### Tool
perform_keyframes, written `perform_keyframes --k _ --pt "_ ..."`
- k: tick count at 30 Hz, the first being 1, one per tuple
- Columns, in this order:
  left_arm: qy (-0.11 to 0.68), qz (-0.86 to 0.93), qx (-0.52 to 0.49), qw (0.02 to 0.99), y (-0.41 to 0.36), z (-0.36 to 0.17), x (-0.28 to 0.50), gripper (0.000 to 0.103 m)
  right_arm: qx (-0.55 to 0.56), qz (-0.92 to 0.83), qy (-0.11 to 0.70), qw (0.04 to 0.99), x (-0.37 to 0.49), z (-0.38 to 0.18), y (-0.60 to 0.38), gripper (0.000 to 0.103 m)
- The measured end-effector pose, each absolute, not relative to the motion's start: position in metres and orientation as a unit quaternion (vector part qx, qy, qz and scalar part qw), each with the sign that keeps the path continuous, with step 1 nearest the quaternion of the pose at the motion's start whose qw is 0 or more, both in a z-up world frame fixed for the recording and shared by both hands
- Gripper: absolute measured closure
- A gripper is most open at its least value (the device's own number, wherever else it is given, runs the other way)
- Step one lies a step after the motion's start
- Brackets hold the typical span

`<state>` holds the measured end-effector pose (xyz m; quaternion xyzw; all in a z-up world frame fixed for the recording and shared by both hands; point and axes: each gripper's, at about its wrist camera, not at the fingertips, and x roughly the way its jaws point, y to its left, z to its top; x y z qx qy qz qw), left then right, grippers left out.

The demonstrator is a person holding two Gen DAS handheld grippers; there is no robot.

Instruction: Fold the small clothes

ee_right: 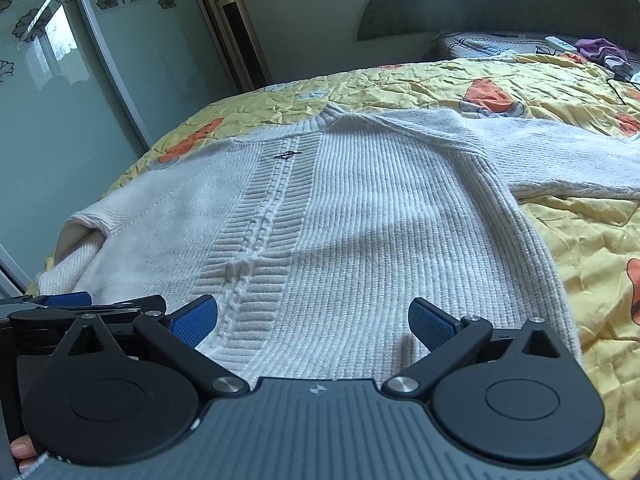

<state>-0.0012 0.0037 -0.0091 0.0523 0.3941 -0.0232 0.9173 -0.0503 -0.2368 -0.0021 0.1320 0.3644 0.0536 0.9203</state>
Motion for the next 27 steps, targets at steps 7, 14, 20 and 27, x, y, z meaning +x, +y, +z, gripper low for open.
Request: perform_keyframes --k 7,14,20,27 --pt "0.391 -0.019 0.065 0.918 -0.0007 -0.0075 -0.0010 0.000 0.133 0.053 0.364 0.920 -0.0505 -0.0039 -0.2400 0.000" --pt "0.402 -0.015 0.066 0.913 -0.0016 -0.0100 0.0018 0.000 0.148 0.071 0.361 0.918 -0.0505 -0.0052 -0.2426 0.000" --pt "0.405 -0.014 0.065 0.912 -0.0004 -0.0108 0.0019 0.000 0.150 0.091 0.353 0.919 -0.0522 -0.0051 -0.2418 0.000" --pt "0.406 -0.017 0.062 0.912 -0.0001 -0.0105 0.0025 0.000 0.134 0.101 0.327 0.930 -0.0553 -0.0020 -0.2396 0.000"
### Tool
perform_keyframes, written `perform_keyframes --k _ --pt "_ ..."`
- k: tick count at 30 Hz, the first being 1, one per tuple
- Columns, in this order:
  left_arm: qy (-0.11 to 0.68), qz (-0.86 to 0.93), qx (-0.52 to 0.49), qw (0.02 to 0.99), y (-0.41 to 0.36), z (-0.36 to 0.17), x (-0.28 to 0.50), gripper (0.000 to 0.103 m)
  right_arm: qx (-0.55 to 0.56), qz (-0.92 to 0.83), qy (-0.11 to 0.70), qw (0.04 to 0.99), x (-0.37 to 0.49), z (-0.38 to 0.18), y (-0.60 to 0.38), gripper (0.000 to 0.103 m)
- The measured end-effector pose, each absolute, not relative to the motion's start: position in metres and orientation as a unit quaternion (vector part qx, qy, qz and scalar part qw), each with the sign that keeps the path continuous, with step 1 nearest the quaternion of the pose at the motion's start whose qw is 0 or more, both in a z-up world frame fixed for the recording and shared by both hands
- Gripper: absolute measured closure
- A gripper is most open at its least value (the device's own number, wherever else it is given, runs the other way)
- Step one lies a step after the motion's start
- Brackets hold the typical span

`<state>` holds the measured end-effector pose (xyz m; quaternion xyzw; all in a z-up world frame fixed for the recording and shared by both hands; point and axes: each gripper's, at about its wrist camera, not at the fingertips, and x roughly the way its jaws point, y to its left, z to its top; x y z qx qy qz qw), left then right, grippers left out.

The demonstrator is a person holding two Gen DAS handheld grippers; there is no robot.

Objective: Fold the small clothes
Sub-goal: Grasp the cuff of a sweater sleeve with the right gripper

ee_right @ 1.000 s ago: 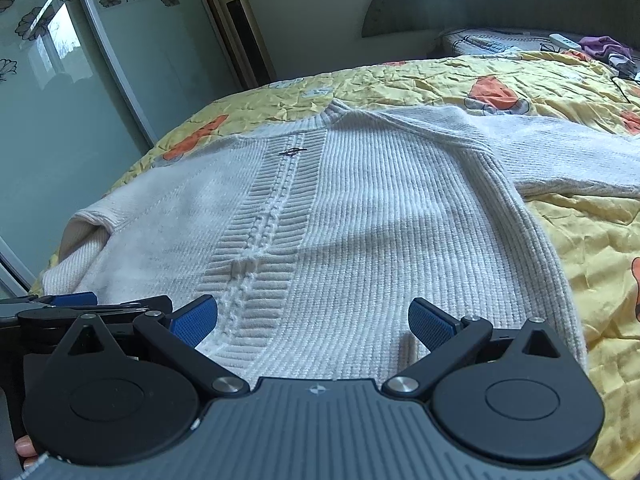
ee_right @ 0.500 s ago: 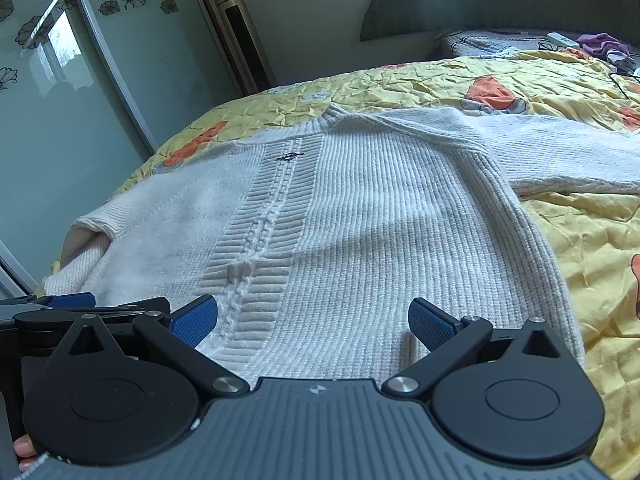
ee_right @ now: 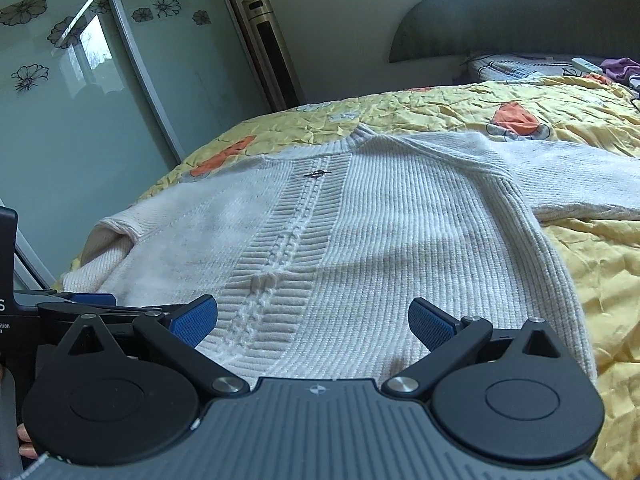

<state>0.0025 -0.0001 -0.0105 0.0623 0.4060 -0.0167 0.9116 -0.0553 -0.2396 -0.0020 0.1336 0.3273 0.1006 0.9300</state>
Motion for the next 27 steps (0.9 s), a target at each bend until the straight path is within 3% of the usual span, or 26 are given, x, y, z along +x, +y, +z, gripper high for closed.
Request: perform_keyframes --k 17,27 --pt "0.383 -0.060 0.030 0.921 -0.022 -0.007 0.012 0.000 0.230 0.151 0.320 0.906 -0.053 -0.014 -0.267 0.000" --pt "0.388 -0.057 0.030 0.920 -0.038 -0.027 0.029 0.000 0.303 0.036 0.245 0.920 -0.059 -0.017 -0.364 0.000"
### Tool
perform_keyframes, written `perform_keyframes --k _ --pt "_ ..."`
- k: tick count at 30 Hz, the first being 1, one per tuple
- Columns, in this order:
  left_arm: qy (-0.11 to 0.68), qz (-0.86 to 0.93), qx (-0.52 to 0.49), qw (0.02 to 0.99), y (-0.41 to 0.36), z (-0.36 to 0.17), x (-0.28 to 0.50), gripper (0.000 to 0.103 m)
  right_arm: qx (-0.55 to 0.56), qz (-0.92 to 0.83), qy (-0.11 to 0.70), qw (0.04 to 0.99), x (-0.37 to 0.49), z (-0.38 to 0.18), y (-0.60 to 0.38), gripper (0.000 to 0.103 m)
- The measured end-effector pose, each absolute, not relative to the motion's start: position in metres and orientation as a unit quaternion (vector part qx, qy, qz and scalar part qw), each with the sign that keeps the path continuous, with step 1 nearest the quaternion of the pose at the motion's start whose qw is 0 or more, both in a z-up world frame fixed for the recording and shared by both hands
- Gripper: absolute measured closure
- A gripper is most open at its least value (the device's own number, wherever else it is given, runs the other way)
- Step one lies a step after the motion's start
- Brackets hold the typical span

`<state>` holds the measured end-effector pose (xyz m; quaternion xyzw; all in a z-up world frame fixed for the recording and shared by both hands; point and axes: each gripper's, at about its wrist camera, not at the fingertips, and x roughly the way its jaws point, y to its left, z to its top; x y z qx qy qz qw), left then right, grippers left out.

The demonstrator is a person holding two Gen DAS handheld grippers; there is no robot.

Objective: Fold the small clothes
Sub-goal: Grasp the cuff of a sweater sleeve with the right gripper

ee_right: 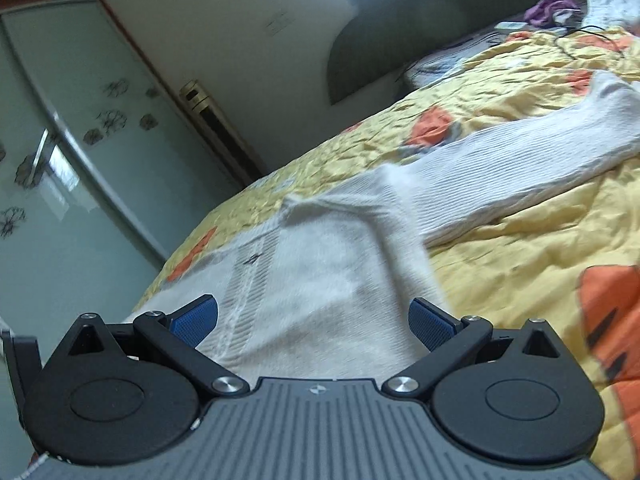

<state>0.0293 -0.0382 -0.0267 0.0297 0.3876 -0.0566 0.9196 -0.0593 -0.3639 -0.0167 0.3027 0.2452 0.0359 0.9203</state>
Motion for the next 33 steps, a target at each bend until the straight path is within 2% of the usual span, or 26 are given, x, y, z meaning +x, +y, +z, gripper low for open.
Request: perform_keyframes --k 8,19,21,23,24,27,30,32,33 --pt "0.356 -0.050 0.072 0.930 -0.048 -0.035 0.025 0.000 0.389 -0.131 0.199 0.890 -0.074 -0.050 -0.482 0.000" --pt "0.341 -0.047 0.079 0.936 -0.052 -0.045 0.019 0.000 0.421 -0.177 0.174 0.873 -0.056 -0.079 -0.575 0.007" --pt "0.338 -0.046 0.080 0.937 -0.052 -0.045 0.018 0.000 0.444 -0.187 0.156 0.863 -0.047 -0.082 -0.595 0.013" --pt "0.337 -0.045 0.081 0.937 -0.053 -0.045 0.018 0.000 0.467 -0.203 0.144 0.848 -0.044 -0.084 -0.619 0.025" --pt "0.336 -0.044 0.082 0.937 -0.053 -0.046 0.017 0.000 0.478 -0.209 0.141 0.842 -0.040 -0.086 -0.628 0.027" --pt "0.335 -0.042 0.082 0.938 -0.054 -0.046 0.017 0.000 0.521 -0.216 0.128 0.816 -0.026 -0.094 -0.661 0.045" --pt "0.334 -0.042 0.082 0.938 -0.054 -0.047 0.017 0.000 0.551 -0.218 0.118 0.797 -0.016 -0.105 -0.686 0.068" --pt "0.334 -0.041 0.082 0.938 -0.055 -0.047 0.017 0.000 0.562 -0.235 0.121 0.784 -0.009 -0.114 -0.697 0.093" --pt "0.334 -0.041 0.082 0.938 -0.055 -0.047 0.017 0.000 0.563 -0.238 0.121 0.782 -0.007 -0.118 -0.699 0.092"
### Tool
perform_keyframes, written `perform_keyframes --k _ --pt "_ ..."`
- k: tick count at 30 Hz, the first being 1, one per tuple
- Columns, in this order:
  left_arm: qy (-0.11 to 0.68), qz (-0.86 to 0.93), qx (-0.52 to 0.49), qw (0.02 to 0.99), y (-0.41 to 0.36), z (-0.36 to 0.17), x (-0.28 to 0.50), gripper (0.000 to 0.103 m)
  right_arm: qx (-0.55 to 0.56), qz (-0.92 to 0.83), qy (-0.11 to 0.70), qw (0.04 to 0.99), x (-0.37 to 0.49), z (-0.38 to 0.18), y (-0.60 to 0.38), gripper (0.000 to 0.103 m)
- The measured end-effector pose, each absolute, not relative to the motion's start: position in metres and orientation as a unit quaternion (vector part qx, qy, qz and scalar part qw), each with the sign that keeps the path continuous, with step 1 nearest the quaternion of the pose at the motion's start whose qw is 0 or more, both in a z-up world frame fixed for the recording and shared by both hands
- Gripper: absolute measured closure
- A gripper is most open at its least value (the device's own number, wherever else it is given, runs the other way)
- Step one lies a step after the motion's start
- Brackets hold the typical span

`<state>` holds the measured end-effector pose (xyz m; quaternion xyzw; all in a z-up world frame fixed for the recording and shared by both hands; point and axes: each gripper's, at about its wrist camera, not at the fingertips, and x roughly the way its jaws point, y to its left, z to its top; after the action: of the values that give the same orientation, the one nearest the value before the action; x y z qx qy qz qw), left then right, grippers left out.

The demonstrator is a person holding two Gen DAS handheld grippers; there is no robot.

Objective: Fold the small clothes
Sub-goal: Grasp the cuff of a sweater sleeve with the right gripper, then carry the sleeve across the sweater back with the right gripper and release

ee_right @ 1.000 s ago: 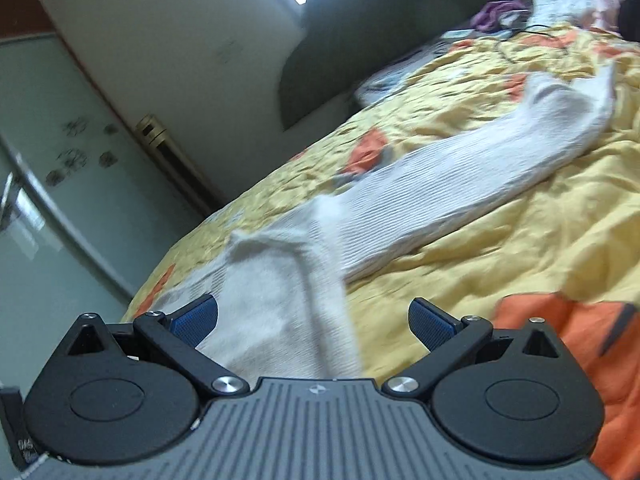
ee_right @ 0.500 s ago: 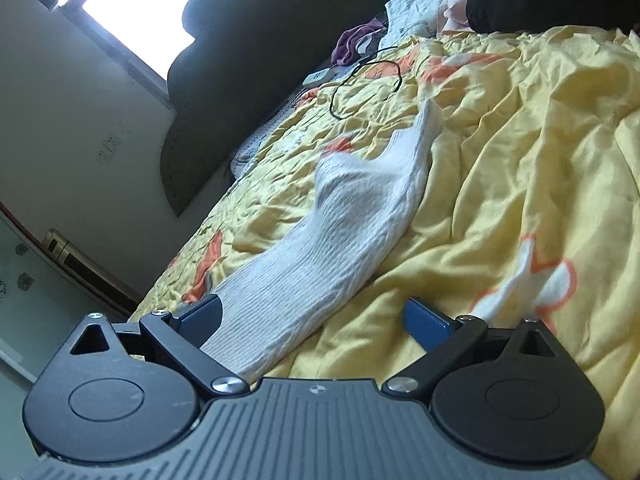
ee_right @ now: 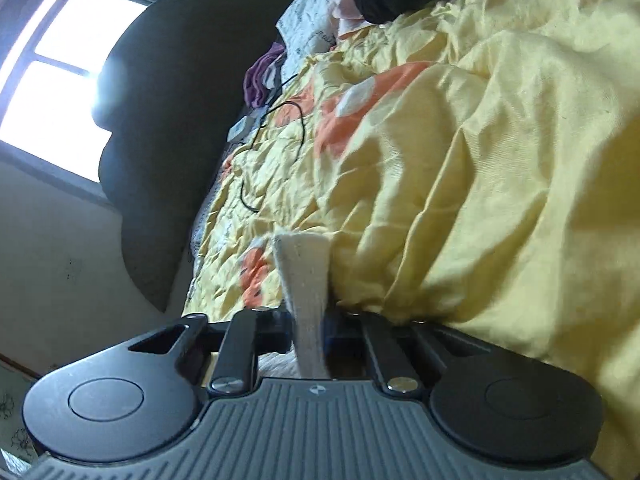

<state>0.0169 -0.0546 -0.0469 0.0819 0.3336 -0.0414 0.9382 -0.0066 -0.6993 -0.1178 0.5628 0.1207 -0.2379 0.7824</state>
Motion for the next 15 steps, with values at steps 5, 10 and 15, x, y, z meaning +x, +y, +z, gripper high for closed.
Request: perform_keyframes --k 5,10,15 --pt "0.333 -0.041 0.082 0.938 -0.054 -0.047 0.017 0.000 0.520 -0.243 0.140 0.807 0.010 -0.114 -0.701 0.095" --pt "0.333 -0.041 0.082 0.938 -0.054 -0.047 0.017 0.000 0.519 -0.249 0.105 0.811 -0.010 -0.100 -0.680 0.090" --pt "0.337 -0.044 0.082 0.937 -0.055 -0.045 0.018 0.000 0.482 -0.217 0.078 0.845 -0.023 -0.066 -0.656 0.090"
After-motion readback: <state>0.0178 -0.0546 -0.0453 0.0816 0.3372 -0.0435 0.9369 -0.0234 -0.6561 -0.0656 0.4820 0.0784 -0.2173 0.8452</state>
